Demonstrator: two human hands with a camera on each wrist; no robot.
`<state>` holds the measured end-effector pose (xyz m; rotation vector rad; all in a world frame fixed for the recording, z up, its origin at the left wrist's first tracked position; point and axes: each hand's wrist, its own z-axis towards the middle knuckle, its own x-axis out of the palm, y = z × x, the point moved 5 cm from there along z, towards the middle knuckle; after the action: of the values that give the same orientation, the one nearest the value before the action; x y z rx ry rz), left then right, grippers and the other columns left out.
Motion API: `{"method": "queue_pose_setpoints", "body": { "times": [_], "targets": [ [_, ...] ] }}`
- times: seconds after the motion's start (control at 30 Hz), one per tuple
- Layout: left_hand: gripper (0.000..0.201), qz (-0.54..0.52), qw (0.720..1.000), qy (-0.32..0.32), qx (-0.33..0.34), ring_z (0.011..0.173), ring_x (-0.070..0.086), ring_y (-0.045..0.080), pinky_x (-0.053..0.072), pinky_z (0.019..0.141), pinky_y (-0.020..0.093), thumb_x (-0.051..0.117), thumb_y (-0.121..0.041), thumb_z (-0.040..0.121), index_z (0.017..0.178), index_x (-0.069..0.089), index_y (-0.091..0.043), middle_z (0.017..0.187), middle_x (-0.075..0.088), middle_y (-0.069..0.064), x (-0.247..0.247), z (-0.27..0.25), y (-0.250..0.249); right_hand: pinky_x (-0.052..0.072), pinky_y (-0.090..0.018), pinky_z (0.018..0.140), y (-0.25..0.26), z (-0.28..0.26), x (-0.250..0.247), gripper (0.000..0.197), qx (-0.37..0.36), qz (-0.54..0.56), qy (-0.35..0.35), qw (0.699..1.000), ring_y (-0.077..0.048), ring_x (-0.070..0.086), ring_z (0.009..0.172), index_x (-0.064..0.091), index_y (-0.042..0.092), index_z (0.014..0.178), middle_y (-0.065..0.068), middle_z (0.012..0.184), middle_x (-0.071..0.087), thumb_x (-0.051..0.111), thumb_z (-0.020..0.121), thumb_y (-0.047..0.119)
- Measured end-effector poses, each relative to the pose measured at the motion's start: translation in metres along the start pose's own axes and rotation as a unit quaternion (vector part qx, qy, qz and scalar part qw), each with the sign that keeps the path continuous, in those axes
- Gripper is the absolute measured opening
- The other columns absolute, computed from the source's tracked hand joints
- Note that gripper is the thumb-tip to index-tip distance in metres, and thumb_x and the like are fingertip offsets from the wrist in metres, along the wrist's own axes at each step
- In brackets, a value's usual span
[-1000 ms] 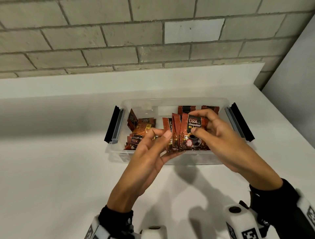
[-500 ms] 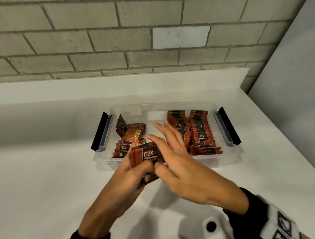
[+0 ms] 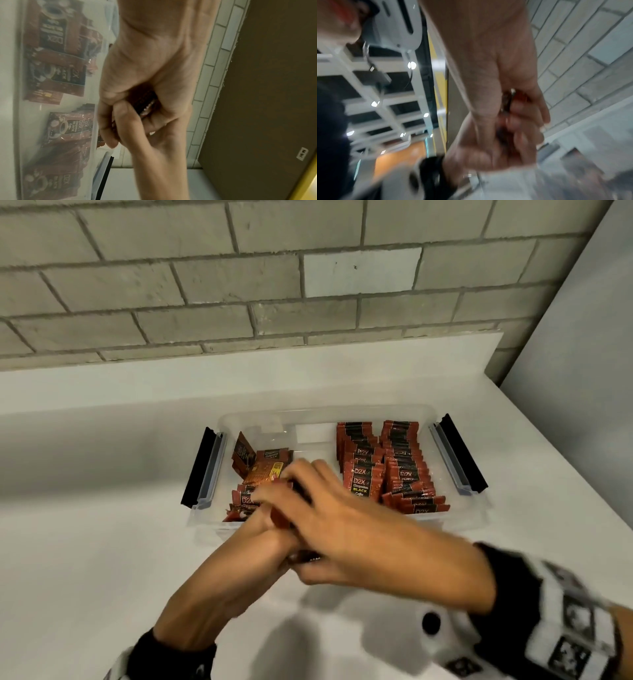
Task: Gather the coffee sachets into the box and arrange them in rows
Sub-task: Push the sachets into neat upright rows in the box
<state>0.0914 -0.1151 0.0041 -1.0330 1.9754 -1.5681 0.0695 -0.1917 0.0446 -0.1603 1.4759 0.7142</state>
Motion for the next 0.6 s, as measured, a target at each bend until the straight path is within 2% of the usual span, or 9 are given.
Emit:
{"method": "queue_pose_setpoints", "body": {
  "times": [0.07,0.1,0.17,0.23,0.3,0.37,0.43,0.53,0.6],
  "targets": [
    [0.030,0.000,1.000,0.029,0.003,0.062,0.061,0.009,0.048,0.055,0.020,0.053,0.020,0.073,0.082,0.059,-0.009,0.066,0.060,0.005,0.002,0.008,-0.013,0.039,-0.020,0.099,-0.016,-0.001,-0.021,0.090,0.027,0.098,0.093,0.990,-0.008,0.031,0.124,0.011,0.030,0.146,0.003,0.135,0.030,0.071,0.079,0.038],
    [0.028,0.004,0.999,0.040,0.001,0.063,0.062,0.011,0.050,0.057,0.020,0.058,0.015,0.068,0.089,0.058,-0.004,0.068,0.061,0.007,0.001,0.012,-0.020,0.038,-0.022,0.104,-0.026,-0.001,-0.033,0.087,0.049,0.128,0.132,0.982,-0.005,0.036,0.124,0.007,0.034,0.145,0.009,0.136,0.033,0.067,0.083,0.042],
    [0.038,0.016,0.998,0.066,-0.005,0.071,0.065,0.018,0.054,0.068,0.023,0.060,0.013,0.066,0.102,0.052,0.002,0.074,0.065,0.011,0.001,0.024,-0.031,0.050,-0.029,0.091,-0.043,0.004,-0.055,0.066,0.065,0.143,0.158,0.975,-0.007,0.057,0.103,0.022,0.028,0.139,0.011,0.119,0.053,0.062,0.088,0.038],
    [0.032,0.051,0.995,0.082,-0.010,0.078,0.067,0.022,0.056,0.076,0.026,0.059,0.018,0.075,0.103,0.053,0.002,0.081,0.067,0.014,0.004,0.037,-0.039,0.053,-0.035,0.075,-0.056,0.015,-0.065,0.036,0.046,0.117,0.165,0.978,-0.013,0.063,0.086,0.043,0.016,0.120,0.006,0.097,0.063,0.060,0.090,0.028],
    [0.038,0.075,0.993,0.082,-0.028,0.088,0.069,0.023,0.056,0.083,0.029,0.060,0.016,0.078,0.112,0.053,-0.001,0.097,0.068,0.018,0.002,0.054,-0.041,0.054,-0.031,0.068,-0.071,0.025,-0.065,0.019,0.039,0.095,0.188,0.977,-0.011,0.064,0.078,0.051,0.016,0.106,0.005,0.088,0.064,0.059,0.090,0.025],
    [0.066,0.086,0.989,0.088,-0.076,0.103,0.067,0.022,0.052,0.094,0.034,0.073,0.007,0.073,0.129,0.042,-0.010,0.116,0.065,0.014,-0.005,0.068,-0.035,0.054,-0.027,0.065,-0.089,0.029,-0.058,0.017,0.066,0.085,0.223,0.969,-0.010,0.064,0.076,0.053,0.017,0.104,0.005,0.088,0.064,0.059,0.090,0.025],
    [0.080,0.144,0.977,0.098,-0.122,0.110,0.063,0.018,0.049,0.095,0.029,0.078,0.000,0.071,0.135,0.033,-0.016,0.122,0.061,0.007,-0.015,0.077,-0.026,0.053,-0.029,0.065,-0.109,0.029,-0.041,0.021,0.110,0.078,0.259,0.957,-0.014,0.062,0.075,0.055,0.014,0.106,0.001,0.090,0.065,0.061,0.089,0.027],
    [0.077,0.207,0.961,0.084,-0.164,0.119,0.053,0.016,0.043,0.099,0.026,0.068,-0.003,0.082,0.143,0.024,-0.012,0.135,0.052,0.005,-0.031,0.090,-0.016,0.044,-0.028,0.063,-0.130,0.024,-0.006,0.025,0.177,0.076,0.309,0.931,-0.014,0.054,0.071,0.059,0.008,0.104,-0.002,0.085,0.062,0.063,0.088,0.027],
    [0.068,0.208,0.958,0.060,-0.189,0.119,0.048,0.014,0.045,0.094,0.023,0.057,0.002,0.089,0.146,0.022,-0.008,0.145,0.041,0.010,-0.039,0.102,-0.005,0.040,-0.025,0.058,-0.137,0.020,0.015,0.026,0.202,0.057,0.348,0.914,-0.013,0.049,0.064,0.061,0.004,0.099,0.000,0.074,0.055,0.064,0.087,0.026]
  ]
}}
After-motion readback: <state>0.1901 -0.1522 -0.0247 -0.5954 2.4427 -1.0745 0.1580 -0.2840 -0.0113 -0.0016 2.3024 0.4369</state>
